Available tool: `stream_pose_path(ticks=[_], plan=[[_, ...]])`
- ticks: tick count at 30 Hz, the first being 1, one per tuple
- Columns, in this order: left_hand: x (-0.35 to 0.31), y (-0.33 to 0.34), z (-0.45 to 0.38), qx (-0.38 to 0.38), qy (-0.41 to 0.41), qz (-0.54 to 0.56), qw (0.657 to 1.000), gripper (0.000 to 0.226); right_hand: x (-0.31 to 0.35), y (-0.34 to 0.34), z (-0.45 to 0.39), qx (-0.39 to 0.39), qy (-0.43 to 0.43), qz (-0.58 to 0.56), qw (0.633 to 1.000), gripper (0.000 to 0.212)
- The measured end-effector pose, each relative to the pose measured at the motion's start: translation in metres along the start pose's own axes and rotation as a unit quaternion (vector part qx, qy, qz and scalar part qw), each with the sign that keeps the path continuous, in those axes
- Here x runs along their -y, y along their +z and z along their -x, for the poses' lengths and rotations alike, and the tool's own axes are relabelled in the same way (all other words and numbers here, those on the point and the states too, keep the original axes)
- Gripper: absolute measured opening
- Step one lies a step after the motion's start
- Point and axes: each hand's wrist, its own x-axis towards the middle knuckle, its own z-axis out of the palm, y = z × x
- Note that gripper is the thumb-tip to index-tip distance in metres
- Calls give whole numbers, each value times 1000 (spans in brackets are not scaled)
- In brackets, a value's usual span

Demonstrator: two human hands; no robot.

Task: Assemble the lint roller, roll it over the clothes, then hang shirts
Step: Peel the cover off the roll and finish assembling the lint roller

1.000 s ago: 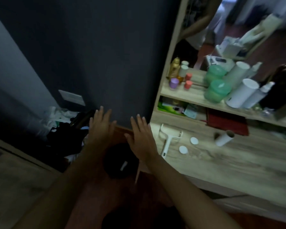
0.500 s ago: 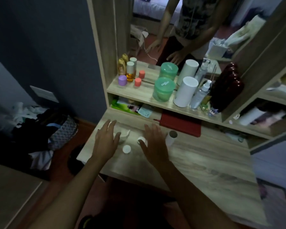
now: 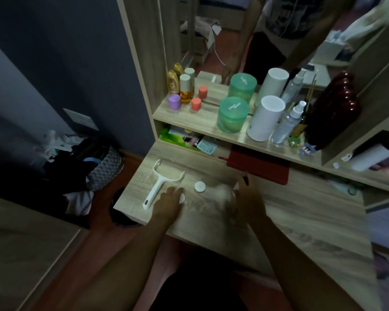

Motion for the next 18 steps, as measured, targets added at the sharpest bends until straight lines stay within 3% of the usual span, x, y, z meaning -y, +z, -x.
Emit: stream_pose_path(ticks=[4, 6, 8, 10, 12, 15, 18], plan=[[-1, 15, -5, -21, 38, -65, 997, 46, -8, -1, 2, -16, 6, -27, 999, 27], [3, 21, -7, -32, 54, -58, 996, 42, -10, -4, 5, -26, 63, -84, 994, 30], [3, 23, -9, -40, 46, 20, 998, 39, -9, -11, 6, -28, 134, -172, 976, 29], [0, 17, -10, -72, 13, 164, 984, 42, -2, -20, 6, -7, 165, -293, 942, 26], [-8, -3, -9, -92, -41, 348, 932, 46, 16, -30, 4, 43, 202, -447, 870, 26], [-23, -38, 6, -33, -98, 602, 791, 40, 49, -35, -2, 97, 210, -572, 787, 25], [-28, -63, 19, -30, -87, 672, 735, 30, 82, -32, -12, 127, 193, -617, 752, 20]])
